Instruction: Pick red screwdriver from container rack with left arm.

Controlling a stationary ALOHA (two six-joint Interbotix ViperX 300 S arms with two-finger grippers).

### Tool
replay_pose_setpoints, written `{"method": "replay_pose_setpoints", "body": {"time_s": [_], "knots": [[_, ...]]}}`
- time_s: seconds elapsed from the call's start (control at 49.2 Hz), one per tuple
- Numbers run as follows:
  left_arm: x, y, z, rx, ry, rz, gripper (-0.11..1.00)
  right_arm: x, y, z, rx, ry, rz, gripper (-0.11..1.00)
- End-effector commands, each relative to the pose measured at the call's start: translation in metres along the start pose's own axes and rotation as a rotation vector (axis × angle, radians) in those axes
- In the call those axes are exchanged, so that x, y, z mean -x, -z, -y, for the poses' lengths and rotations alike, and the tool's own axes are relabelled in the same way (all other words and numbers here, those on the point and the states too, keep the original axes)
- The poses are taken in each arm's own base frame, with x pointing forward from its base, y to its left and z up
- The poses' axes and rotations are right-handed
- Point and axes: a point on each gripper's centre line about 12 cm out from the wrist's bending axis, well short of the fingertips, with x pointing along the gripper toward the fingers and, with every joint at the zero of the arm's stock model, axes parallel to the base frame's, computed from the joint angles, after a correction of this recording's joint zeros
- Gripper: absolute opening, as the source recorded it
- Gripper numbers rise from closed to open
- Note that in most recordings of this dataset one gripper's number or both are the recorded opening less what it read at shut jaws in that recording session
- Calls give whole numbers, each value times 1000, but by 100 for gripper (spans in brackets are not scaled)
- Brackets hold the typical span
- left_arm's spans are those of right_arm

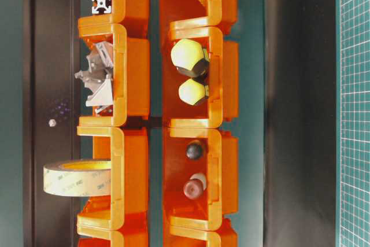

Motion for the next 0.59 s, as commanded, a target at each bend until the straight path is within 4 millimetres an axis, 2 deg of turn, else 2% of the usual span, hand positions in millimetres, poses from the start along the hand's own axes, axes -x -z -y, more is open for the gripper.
{"method": "replay_pose_setpoints", "body": {"time_s": [0.0,0.183,0.325,0.57], "knots": [[-4,-29,-1,-14,-1,-24,0,-2,-14,-1,-6,-2,44,0],[-19,-35,-2,-39,-8,-182,0,-2,-13,-2,-6,-9,43,0],[-33,-36,8,-65,26,-281,0,-2,-14,-3,-8,-15,42,0],[-65,-27,20,-151,26,-484,0,0,-16,-5,-47,-26,48,0]]}}
